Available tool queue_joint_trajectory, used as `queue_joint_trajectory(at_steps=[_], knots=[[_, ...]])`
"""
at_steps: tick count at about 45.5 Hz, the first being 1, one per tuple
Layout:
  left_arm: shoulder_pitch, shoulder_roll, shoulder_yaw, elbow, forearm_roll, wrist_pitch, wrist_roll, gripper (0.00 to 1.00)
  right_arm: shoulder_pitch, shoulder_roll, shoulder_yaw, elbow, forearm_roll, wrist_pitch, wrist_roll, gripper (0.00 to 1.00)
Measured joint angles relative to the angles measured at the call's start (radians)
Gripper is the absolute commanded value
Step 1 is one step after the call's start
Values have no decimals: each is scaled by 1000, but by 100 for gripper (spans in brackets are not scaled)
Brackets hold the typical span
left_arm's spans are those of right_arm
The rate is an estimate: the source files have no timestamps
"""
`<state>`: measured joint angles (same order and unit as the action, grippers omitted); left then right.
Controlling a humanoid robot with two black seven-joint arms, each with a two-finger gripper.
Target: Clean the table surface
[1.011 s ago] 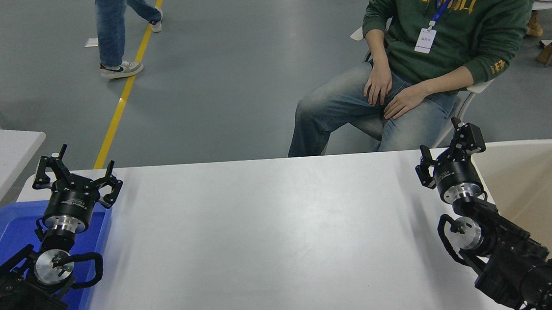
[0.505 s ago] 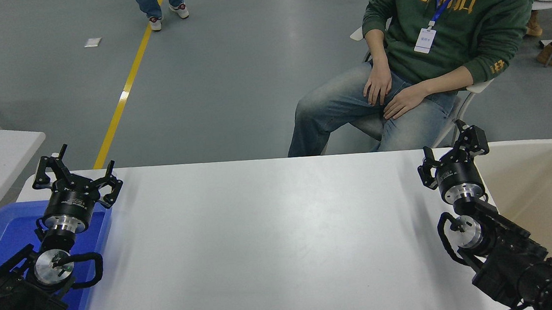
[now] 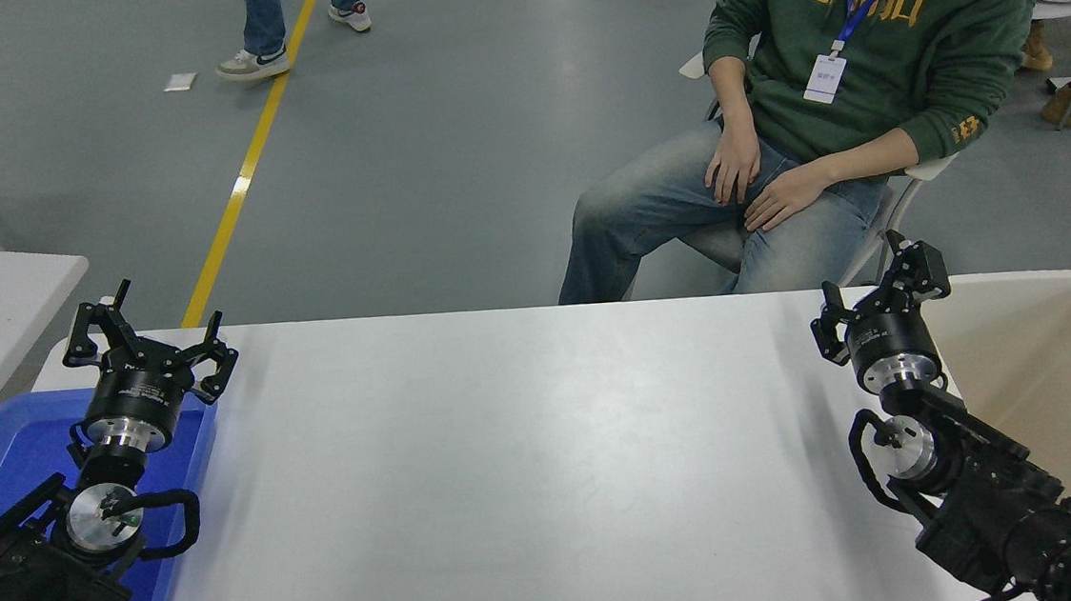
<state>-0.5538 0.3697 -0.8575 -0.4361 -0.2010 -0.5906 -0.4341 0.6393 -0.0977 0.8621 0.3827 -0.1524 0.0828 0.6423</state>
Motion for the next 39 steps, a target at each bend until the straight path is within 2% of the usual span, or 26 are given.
queue_joint_trajectory(at_steps=[39], knots=[[0, 0, 0, 0, 0, 0, 0, 100, -4, -4, -1, -6, 0, 0, 2, 100]])
